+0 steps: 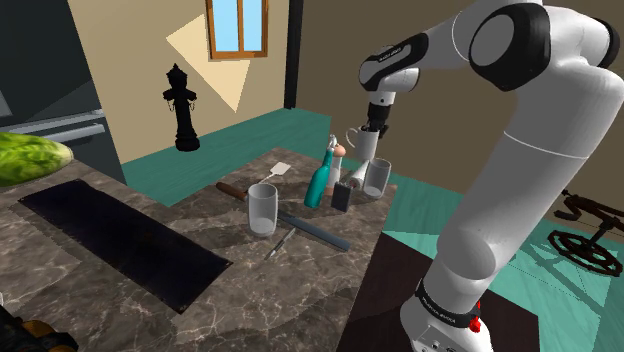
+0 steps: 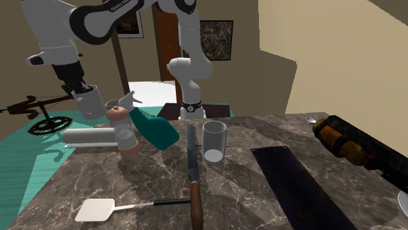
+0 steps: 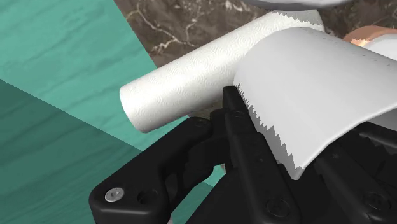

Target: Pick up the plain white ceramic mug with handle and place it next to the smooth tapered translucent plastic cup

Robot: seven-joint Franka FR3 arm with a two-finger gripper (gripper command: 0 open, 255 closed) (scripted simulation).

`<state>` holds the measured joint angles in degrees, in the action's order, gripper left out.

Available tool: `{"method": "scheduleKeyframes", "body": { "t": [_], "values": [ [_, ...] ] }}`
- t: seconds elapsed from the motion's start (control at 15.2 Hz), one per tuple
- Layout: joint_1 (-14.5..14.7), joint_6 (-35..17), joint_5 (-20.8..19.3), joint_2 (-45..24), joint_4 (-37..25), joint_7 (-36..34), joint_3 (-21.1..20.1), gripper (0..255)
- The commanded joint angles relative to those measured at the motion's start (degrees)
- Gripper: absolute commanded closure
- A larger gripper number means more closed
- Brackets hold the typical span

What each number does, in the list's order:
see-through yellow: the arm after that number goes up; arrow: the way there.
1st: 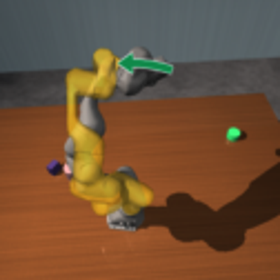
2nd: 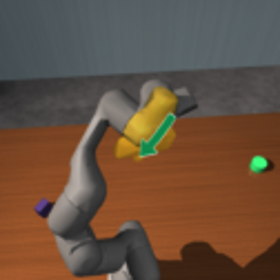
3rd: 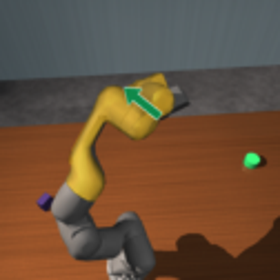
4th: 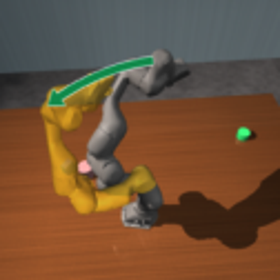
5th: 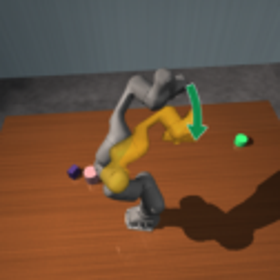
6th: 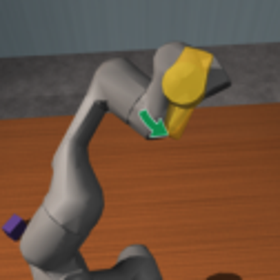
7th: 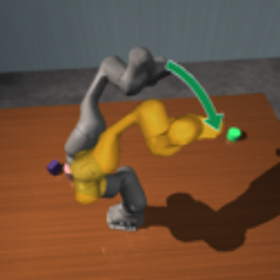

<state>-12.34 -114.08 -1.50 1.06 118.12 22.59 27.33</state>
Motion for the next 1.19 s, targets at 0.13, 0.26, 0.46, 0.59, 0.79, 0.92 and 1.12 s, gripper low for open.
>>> {"method": "scheduleKeyframes", "body": {
  "t": [0.13,0.26,0.46,0.59,0.79,0.92,1.12],
  "values": [
    [-0.1,-2.0,0.5,-1.1,1.8,0.5,0.2,255],
    [-0.2,-3.5,0.9,-1.8,2.7,0.7,0.2,255],
    [-0.3,-5.7,1.4,-2.9,3.9,1.1,0.2,255],
    [-0.3,-7.2,1.9,-3.7,4.7,1.4,0.2,255],
    [-0.3,-7.9,2.1,-4.1,5.1,1.6,0.2,255],
    [-0.3,-7.9,2.1,-4.1,5.1,1.6,0.2,255],
    [-0.3,-7.9,2.1,-4.1,5.1,1.6,0.2,255]
  ]
}}
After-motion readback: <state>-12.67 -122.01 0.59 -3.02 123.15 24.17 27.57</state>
